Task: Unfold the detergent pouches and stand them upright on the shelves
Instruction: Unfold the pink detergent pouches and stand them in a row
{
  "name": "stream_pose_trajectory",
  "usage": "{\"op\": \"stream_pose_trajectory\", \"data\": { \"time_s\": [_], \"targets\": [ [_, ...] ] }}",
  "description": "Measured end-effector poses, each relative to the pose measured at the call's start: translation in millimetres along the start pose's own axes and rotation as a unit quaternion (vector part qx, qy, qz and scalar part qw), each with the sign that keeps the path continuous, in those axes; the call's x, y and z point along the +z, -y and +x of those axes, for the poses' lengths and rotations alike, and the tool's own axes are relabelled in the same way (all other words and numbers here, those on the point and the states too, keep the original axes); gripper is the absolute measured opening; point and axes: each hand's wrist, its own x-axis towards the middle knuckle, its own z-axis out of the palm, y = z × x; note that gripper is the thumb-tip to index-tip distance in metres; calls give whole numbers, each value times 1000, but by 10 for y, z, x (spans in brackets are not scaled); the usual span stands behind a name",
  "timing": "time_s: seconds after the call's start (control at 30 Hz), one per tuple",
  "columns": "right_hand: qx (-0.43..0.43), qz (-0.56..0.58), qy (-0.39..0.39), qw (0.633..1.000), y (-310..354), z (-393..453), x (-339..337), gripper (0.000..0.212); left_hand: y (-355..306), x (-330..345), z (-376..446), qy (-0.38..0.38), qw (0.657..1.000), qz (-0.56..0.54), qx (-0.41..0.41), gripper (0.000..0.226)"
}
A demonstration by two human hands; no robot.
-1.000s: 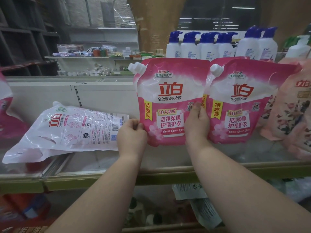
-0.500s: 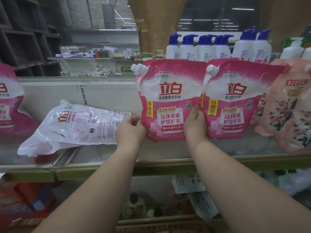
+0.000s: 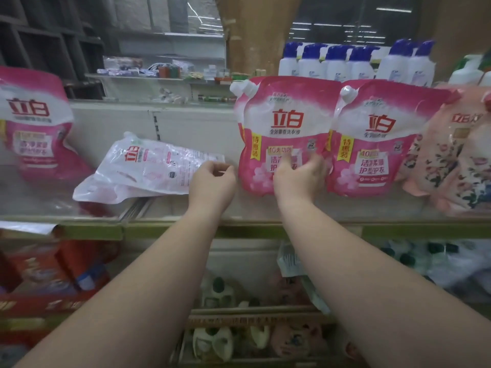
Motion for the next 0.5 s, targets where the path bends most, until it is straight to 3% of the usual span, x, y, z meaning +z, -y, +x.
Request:
{"op": "stream_pose_trajectory", "data": {
  "time_s": [0.13, 0.37, 0.5],
  "targets": [
    [-88, -13, 34, 995, 129, -285, 109, 56, 36, -259, -38, -2, 1000, 6, 5, 12],
    [-126, 3, 87, 988, 148, -739, 444, 40, 131, -832, -5, -35, 997, 58, 35, 18],
    [-138, -22, 162, 977, 235, -905, 593, 36, 188, -1110, 37, -51, 992, 104, 57, 22]
  ]
}}
